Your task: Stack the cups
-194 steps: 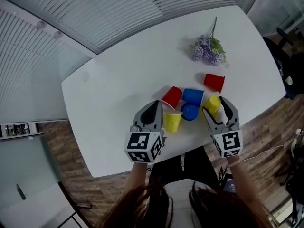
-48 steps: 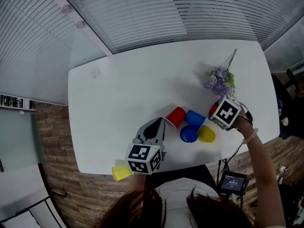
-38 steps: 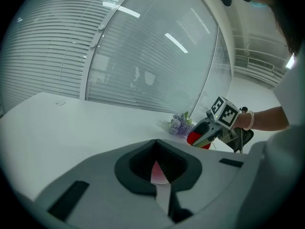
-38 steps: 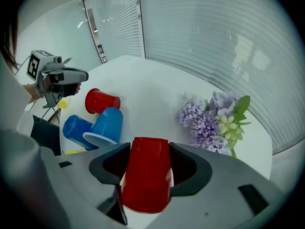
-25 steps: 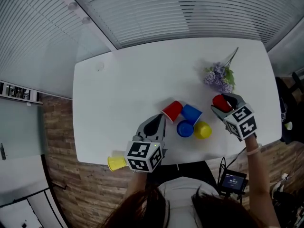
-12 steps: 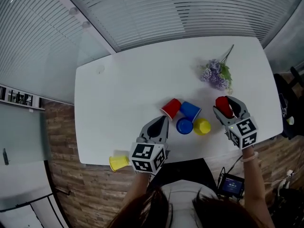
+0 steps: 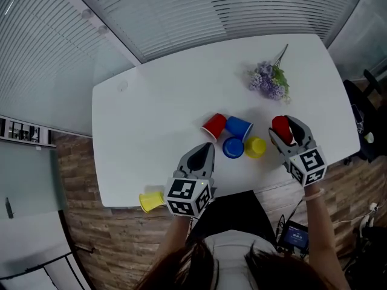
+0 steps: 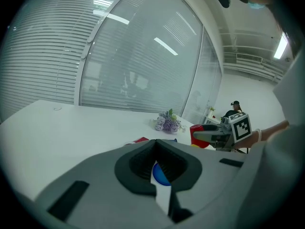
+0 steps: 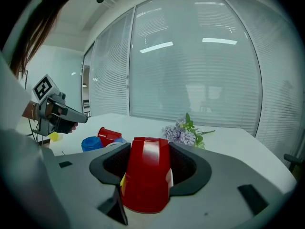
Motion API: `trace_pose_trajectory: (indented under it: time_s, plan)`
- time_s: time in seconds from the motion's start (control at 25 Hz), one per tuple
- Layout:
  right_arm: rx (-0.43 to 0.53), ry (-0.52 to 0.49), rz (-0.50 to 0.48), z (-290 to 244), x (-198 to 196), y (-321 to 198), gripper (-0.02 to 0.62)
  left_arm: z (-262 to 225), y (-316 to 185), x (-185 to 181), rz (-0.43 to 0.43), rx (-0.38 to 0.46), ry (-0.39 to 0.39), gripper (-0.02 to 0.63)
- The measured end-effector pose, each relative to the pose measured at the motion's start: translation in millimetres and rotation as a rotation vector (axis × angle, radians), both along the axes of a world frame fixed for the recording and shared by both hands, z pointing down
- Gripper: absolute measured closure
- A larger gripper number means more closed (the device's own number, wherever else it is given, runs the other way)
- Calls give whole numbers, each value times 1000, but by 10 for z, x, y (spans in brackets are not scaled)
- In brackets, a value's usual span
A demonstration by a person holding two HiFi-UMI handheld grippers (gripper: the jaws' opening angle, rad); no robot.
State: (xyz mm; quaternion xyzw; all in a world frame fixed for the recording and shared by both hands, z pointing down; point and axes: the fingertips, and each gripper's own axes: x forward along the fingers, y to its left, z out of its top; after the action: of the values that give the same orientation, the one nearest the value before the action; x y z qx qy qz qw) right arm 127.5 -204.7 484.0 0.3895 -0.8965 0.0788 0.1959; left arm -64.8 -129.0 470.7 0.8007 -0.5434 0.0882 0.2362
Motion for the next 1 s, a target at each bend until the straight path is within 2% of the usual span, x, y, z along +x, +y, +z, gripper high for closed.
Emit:
trace_pose_trajectory:
  time_s: [0.36, 1.0]
  plan:
    - [9, -41, 43, 210, 12, 125, 324, 34, 161, 63, 24, -6, -8, 589]
    - [57, -34, 53, 287, -10, 94, 322, 95, 230, 89, 51, -24, -19, 589]
